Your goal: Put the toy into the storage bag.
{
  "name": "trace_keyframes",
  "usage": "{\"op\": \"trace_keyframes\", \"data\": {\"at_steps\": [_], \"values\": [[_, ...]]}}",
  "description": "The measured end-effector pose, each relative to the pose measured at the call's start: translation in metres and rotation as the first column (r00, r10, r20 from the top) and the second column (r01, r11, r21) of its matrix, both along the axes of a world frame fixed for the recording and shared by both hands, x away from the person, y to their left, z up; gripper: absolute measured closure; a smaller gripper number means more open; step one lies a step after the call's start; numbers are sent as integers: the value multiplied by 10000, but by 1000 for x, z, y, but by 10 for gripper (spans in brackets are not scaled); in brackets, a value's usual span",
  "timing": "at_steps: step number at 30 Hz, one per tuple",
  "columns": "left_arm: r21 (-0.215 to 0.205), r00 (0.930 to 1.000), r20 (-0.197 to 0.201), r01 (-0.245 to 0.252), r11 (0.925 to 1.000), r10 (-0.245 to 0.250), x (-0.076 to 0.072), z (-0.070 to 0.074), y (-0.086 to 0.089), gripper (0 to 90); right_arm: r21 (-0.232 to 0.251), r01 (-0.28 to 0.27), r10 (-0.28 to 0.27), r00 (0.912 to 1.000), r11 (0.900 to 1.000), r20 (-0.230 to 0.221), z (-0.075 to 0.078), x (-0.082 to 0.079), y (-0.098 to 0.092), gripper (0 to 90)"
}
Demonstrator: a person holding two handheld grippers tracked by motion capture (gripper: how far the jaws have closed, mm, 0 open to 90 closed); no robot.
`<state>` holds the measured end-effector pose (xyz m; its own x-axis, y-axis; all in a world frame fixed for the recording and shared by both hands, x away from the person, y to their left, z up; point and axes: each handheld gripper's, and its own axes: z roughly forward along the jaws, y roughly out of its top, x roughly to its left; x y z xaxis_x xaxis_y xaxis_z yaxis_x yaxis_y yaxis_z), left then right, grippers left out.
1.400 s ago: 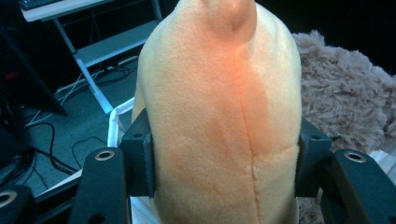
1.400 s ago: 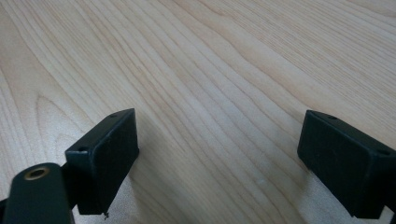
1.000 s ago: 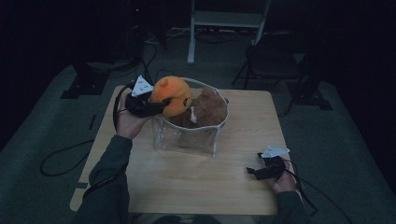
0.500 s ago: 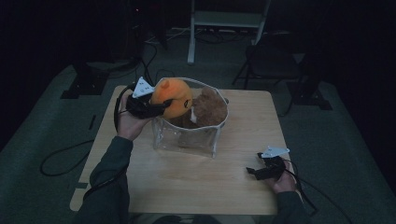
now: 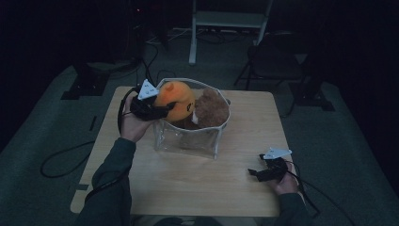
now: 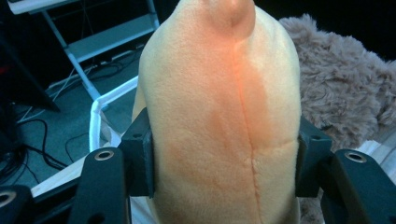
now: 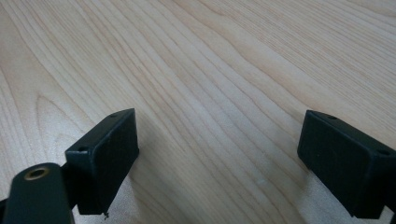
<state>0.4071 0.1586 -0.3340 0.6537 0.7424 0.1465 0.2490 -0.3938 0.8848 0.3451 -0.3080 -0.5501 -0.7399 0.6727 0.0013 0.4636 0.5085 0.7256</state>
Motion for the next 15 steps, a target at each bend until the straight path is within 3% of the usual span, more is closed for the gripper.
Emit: {"op": "trace_keyframes", "data": {"at_steps": [15], "values": [[305, 9999, -58, -146, 9994, 148, 3, -5, -3, 401, -7, 0, 0, 10000, 10000, 5, 0, 0, 0, 116]]}}
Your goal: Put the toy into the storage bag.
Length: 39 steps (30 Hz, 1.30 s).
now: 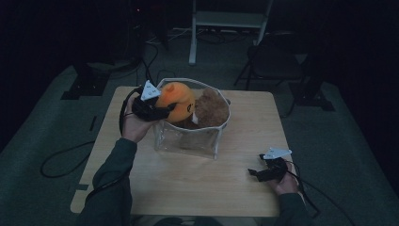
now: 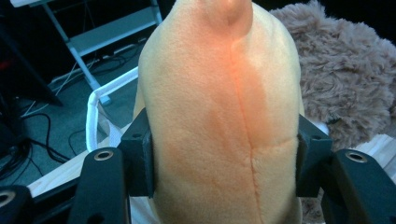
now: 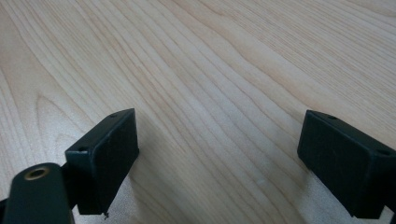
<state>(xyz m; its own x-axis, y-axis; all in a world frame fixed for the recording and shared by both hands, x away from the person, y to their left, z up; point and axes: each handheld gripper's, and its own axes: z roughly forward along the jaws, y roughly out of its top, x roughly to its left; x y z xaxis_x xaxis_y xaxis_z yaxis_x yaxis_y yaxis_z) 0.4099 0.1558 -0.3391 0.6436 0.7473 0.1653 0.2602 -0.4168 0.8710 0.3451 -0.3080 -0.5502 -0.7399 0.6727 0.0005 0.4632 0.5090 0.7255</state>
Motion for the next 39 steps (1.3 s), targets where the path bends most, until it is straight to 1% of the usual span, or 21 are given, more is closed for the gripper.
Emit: {"op": "trace_keyframes", "data": {"at_steps": [2, 4, 5, 7, 12, 21, 25, 33, 39], "values": [[6, 10000, -7, -32, 10000, 32, 0, 0, 0, 401, 1, 3, -3, 10000, 10000, 0, 0, 0, 0, 116], [426, 9998, 46, -207, 9989, 205, 1, -3, -3, 401, -5, 5, -5, 10000, 10000, 3, 0, 0, 0, 116], [525, 9997, 46, -235, 9983, 233, 2, -4, -5, 399, -5, 6, -6, 10000, 10000, 4, 0, 0, 0, 116], [596, 9998, 14, -183, 9981, 183, 2, -5, -6, 397, -7, 3, -3, 10000, 10000, 5, 0, 0, 0, 116], [539, 9999, -68, -142, 9984, 146, 2, -5, -6, 395, -6, 6, -6, 10000, 10000, 4, 0, 0, 0, 116], [643, 9998, -123, -145, 9978, 153, 3, -6, -6, 391, -6, 6, -6, 10000, 10000, 4, 0, 0, 0, 116], [583, 9997, -166, -171, 9982, 181, 3, -7, -7, 388, -4, 0, 0, 10000, 10000, 2, 0, 0, 0, 116], [713, 9995, -249, -197, 9973, 215, 4, -9, -8, 382, -14, -5, 5, 10000, 10000, 7, 0, 0, 0, 116], [823, 9988, -418, -209, 9964, 244, 5, -12, -11, 372, -4, 0, 0, 10000, 10000, 0, 0, 0, 0, 116]]}}
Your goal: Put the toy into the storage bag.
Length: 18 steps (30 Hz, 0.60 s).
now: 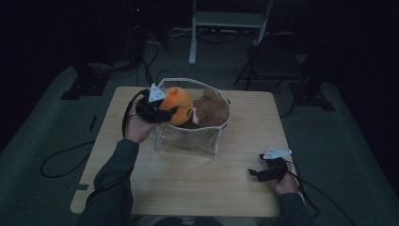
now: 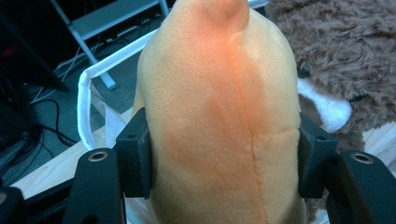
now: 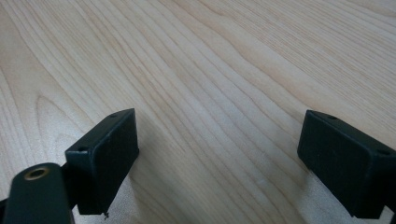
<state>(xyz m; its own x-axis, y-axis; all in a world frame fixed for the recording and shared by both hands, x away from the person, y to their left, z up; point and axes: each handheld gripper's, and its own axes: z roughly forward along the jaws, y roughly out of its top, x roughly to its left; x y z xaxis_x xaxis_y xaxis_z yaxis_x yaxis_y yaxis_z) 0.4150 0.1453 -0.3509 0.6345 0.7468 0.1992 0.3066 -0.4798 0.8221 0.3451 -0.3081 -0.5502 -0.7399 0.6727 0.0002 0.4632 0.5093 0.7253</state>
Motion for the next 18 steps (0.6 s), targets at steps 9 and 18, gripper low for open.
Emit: {"op": "trace_keyframes", "data": {"at_steps": [9, 18], "values": [[143, 9995, -320, 93, 9999, -88, 2, -4, -3, 296, -10, -3, 3, 10000, 10000, 4, 0, 0, 0, 116], [-474, 9982, -553, 225, 9986, -251, 4, -7, 1, 237, -13, -5, 5, 10000, 10000, 4, 0, 0, 0, 116]]}}
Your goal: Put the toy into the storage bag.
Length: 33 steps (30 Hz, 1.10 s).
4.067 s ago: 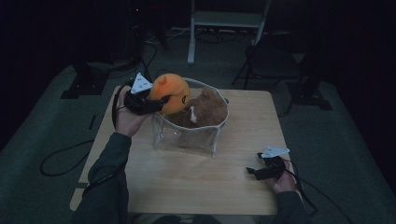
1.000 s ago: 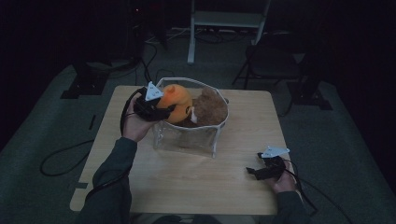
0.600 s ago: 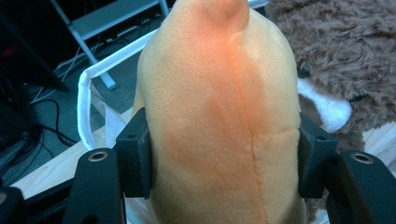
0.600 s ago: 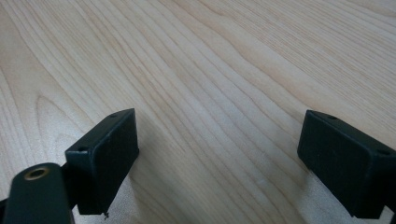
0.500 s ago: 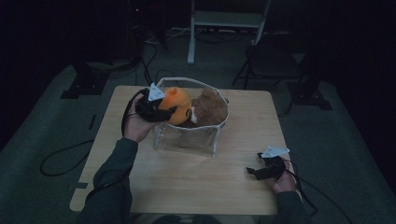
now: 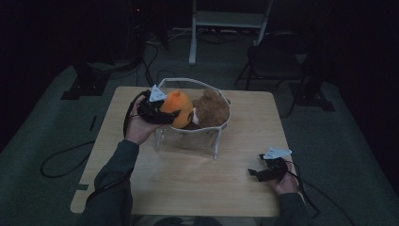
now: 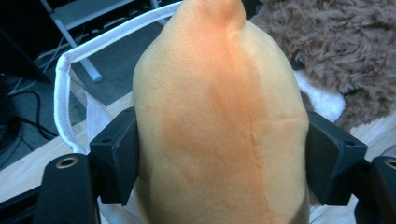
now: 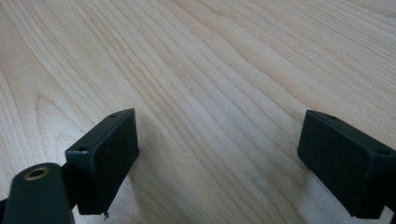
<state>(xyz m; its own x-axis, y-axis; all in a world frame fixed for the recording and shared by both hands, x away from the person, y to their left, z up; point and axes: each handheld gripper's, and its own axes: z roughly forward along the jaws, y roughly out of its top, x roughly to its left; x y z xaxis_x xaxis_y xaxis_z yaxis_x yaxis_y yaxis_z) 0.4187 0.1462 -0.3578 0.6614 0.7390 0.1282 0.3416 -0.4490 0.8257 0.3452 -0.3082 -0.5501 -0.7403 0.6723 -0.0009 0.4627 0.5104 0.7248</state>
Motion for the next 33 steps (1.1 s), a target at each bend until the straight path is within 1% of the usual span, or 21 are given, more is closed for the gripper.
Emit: {"op": "trace_keyframes", "data": {"at_steps": [5, 7, 11, 15, 19, 21, 24, 27, 28, 29, 30, 31, 32, 33], "values": [[-360, 9999, -115, 106, 9993, -110, 0, 0, 4, 208, 9, 3, -3, 10000, 10000, -6, 0, 0, 0, 116], [-624, 9997, -211, 115, 9980, -128, 0, -1, 6, 206, 13, 17, -17, 10000, 10000, -13, 0, 0, 0, 116], [-943, 9996, -206, 149, 9954, -169, 0, -2, 9, 205, 2, 10, -10, 10000, 10000, -11, 0, 0, 0, 116], [-1080, 9999, -159, 31, 9941, -49, 1, -3, 10, 197, 12, 19, -19, 10000, 10000, -17, 0, 0, 0, 116], [-1143, 9999, -146, 47, 9934, -64, 2, -5, 11, 197, 6, 15, -15, 10000, 10000, -18, 0, 0, 0, 116], [-1204, 10000, -48, 14, 9927, -20, 1, -6, 11, 197, 4, 15, -15, 10000, 10000, -16, 0, 0, 0, 116], [-1328, 10000, 14, 52, 9911, -50, 1, -6, 12, 198, 14, 21, -21, 10000, 10000, -23, 0, 0, 0, 116], [-1576, 9998, 180, 57, 9875, -29, -1, -3, 15, 208, 10, 10, -10, 10000, 10000, -3, 0, 0, 0, 116], [-1626, 9999, 109, 125, 9866, -109, -1, -2, 15, 208, 10, 10, -10, 10000, 10000, -3, 0, 0, 0, 116], [-1475, 9998, -22, 186, 9889, -192, -1, -2, 15, 241, 10, 11, -11, 10000, 10000, -3, 0, 0, 0, 116], [-965, 9999, -95, 83, 9953, -93, -1, -3, 13, 275, 9, 10, -10, 10000, 10000, 0, 0, 0, 0, 116], [-680, 9997, -160, 190, 9975, -201, -1, -5, 11, 320, 10, 14, -14, 10000, 10000, -2, 0, 0, 0, 116], [-531, 9994, -236, 230, 9983, -243, -1, -7, 10, 361, 9, 11, -11, 10000, 10000, -2, 0, 0, 0, 116], [-335, 9996, -264, 126, 9994, -135, 0, -9, 9, 401, 12, 15, -15, 10000, 10000, -12, 0, 0, 0, 116]]}}
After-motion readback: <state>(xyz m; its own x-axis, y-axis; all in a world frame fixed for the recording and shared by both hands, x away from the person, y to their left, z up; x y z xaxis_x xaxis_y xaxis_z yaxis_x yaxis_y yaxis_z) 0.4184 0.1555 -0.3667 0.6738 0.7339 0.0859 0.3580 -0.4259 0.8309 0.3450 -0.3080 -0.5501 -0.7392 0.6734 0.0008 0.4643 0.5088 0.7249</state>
